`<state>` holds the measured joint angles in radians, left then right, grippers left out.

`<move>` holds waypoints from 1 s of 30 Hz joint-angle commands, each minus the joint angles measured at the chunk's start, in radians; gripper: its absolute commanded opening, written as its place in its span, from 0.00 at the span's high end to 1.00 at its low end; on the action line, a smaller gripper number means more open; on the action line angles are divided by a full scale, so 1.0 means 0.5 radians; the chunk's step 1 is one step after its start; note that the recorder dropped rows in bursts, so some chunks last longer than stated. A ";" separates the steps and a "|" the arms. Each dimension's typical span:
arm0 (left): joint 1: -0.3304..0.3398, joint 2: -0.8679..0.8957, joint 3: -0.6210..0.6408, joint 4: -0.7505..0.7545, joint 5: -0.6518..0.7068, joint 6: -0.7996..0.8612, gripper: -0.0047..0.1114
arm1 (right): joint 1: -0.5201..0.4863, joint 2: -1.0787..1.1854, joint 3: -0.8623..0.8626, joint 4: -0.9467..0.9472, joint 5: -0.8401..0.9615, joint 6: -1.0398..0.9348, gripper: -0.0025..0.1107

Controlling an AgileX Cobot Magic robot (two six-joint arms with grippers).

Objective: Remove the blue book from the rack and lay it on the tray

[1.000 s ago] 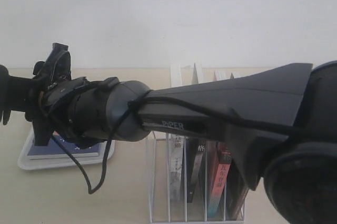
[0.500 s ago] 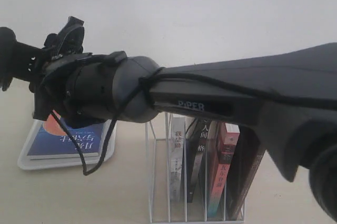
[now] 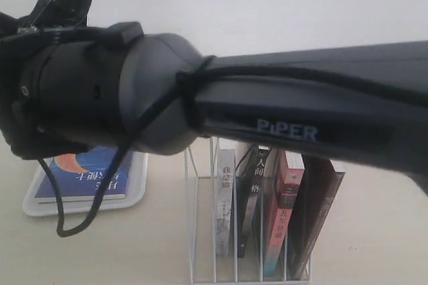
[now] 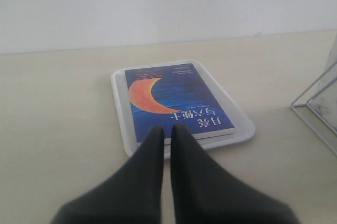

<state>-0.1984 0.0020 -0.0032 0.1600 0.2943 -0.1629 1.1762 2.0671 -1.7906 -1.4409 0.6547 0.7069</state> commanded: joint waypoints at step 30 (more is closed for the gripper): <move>0.006 -0.004 0.006 -0.006 -0.002 0.008 0.92 | 0.042 -1.736 1.242 0.726 0.290 -0.072 0.98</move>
<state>-0.1984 0.0020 -0.0032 0.1600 0.2943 -0.1629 1.1975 1.2448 -1.2026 -1.0832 0.7885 0.6717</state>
